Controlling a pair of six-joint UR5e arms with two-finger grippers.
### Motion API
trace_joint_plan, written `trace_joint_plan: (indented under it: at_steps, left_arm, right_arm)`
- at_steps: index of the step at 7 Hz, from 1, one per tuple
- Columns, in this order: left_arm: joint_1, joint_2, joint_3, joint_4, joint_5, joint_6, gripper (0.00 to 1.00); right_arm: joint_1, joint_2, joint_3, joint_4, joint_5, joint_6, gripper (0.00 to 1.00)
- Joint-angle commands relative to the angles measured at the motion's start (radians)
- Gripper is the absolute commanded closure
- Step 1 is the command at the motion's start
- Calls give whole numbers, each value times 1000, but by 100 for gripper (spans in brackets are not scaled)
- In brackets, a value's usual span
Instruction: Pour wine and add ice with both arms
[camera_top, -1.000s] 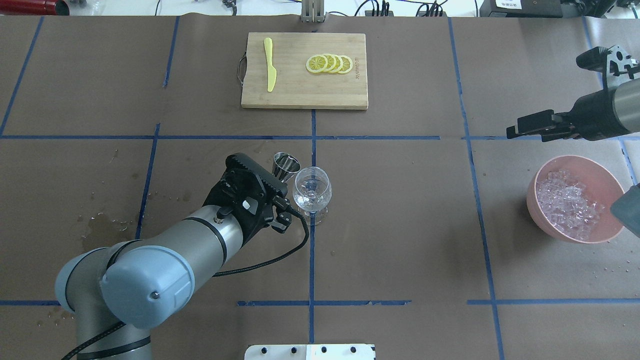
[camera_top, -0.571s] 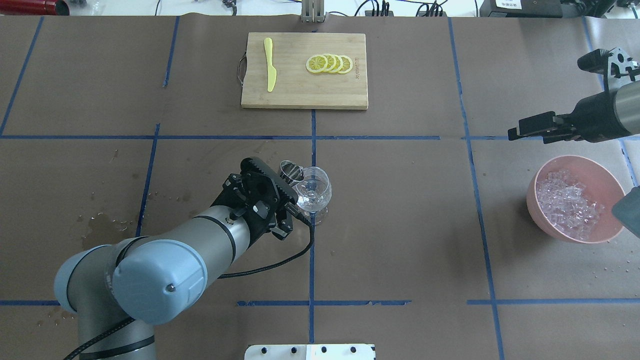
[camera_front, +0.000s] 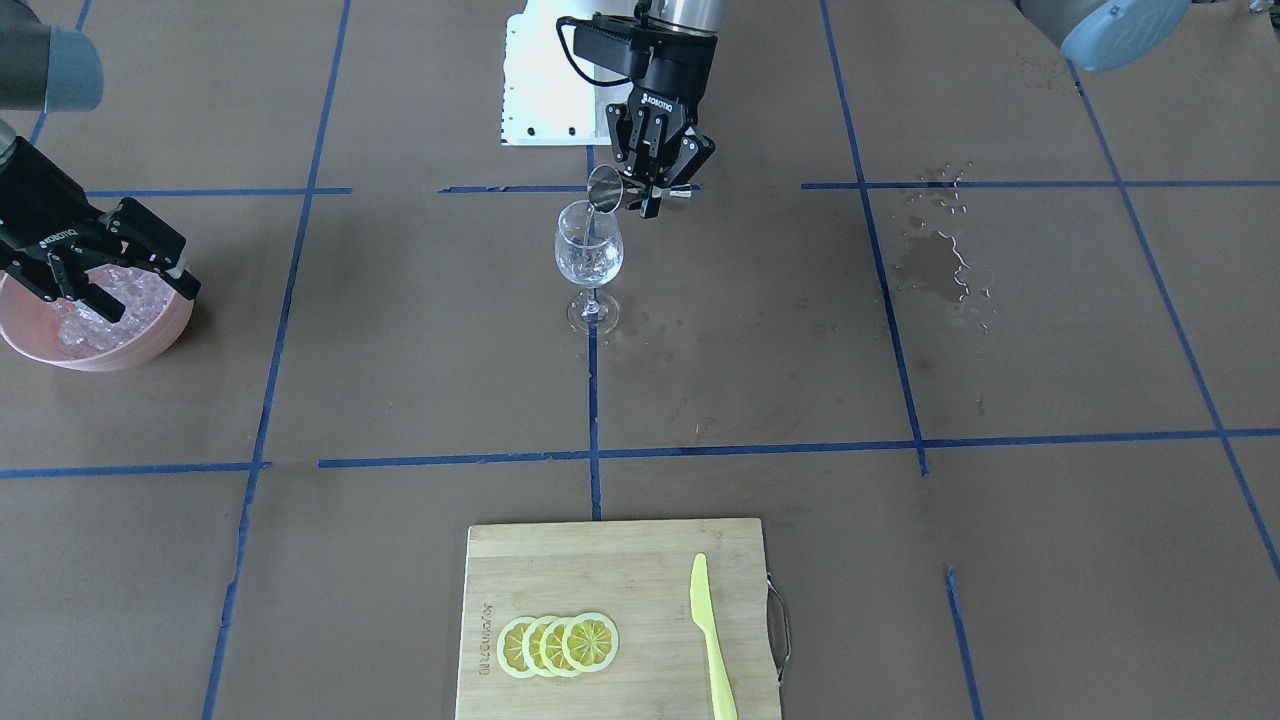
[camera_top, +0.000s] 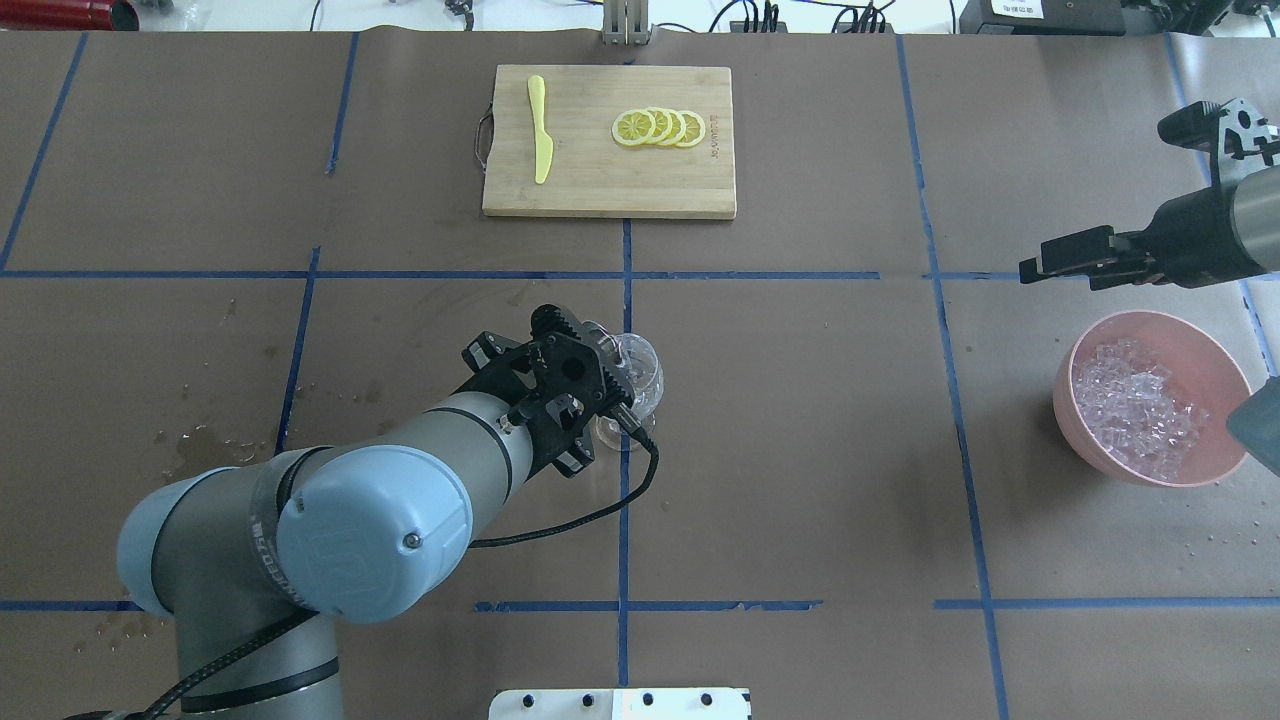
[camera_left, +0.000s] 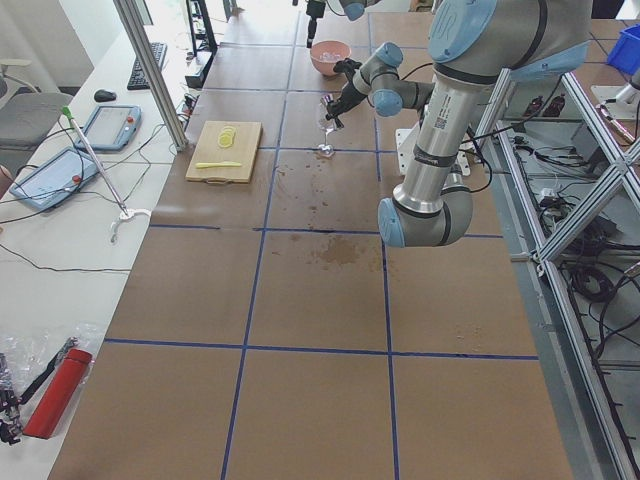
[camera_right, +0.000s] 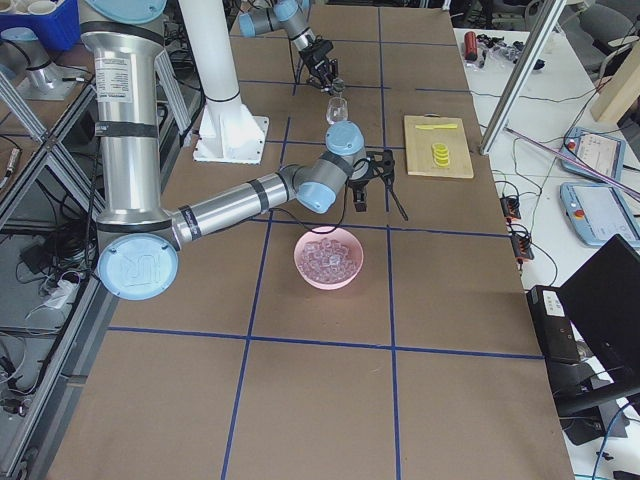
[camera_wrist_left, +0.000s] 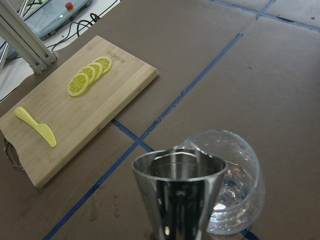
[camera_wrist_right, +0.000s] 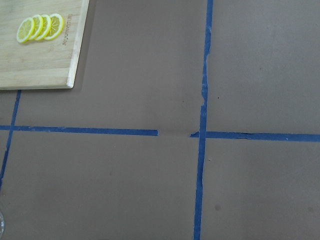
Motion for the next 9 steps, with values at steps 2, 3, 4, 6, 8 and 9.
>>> trace_joint_plan:
  at_steps: [2, 3, 4, 6, 8, 9]
  left_arm:
    - [-1, -81, 2, 184, 0, 65, 100]
    - [-1, -90, 2, 230, 0, 91, 100]
    - [-1, -100, 7, 253, 0, 102, 100]
    - [-1, -161, 40, 340, 1, 117, 100]
    - [-1, -163, 48, 356, 1, 149, 100]
    - [-1, -166, 53, 378, 3, 152, 100]
  right_arm:
    - [0, -3, -2, 1, 1, -1, 0]
    - [0, -4, -2, 1, 1, -1, 0]
    - [0, -4, -2, 1, 1, -1, 0]
    - [0, -4, -3, 1, 0, -1, 0]
    - [0, -12, -2, 1, 0, -1, 0]
    - [0, -12, -3, 1, 0, -1, 0]
